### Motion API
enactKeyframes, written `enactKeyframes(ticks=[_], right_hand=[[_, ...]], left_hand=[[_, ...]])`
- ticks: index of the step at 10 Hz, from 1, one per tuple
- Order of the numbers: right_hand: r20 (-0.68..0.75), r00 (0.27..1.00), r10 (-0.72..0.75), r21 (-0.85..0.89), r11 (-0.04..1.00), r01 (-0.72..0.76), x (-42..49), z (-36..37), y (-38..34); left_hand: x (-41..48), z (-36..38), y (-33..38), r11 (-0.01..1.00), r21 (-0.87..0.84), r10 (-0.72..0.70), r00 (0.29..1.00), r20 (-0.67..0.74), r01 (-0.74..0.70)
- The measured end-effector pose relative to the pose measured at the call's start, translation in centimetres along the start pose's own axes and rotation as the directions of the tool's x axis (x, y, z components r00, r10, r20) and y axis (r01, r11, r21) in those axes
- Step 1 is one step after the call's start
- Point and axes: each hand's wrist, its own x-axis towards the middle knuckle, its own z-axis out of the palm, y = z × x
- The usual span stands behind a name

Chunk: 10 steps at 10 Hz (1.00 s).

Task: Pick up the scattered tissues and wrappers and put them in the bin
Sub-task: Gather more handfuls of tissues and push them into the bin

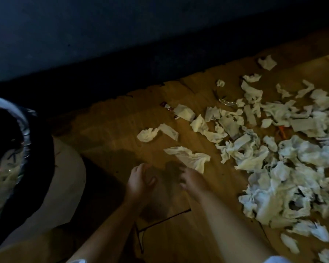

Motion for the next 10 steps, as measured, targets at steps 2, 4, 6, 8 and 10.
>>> enactKeyframes(ticks=[2,4,6,8,10], right_hand=[[-0.389,0.919,0.071,0.107,0.994,-0.031,-0.6,0.1,3.4],[-0.281,0.96,0.0,0.097,0.995,0.029,2.8,0.3,2.7],[-0.466,0.885,0.022,0.139,0.989,0.048,-3.5,0.5,7.8],[-0.735,0.516,0.44,0.391,0.897,-0.209,-4.4,-7.5,12.0],[-0.375,0.746,0.551,0.329,0.831,-0.449,0.3,-7.5,12.8]], left_hand=[[4.6,1.7,1.3,0.995,0.099,-0.026,0.999,0.042,0.022],[9.9,3.6,2.7,0.99,0.134,-0.037,0.999,0.025,0.033],[21.1,7.4,-0.6,1.0,-0.002,-0.001,1.0,0.012,0.001],[18.6,9.1,2.7,0.974,0.206,0.096,0.995,0.001,-0.094],[15.5,10.2,4.1,0.978,0.09,0.199,0.971,-0.13,-0.188]])
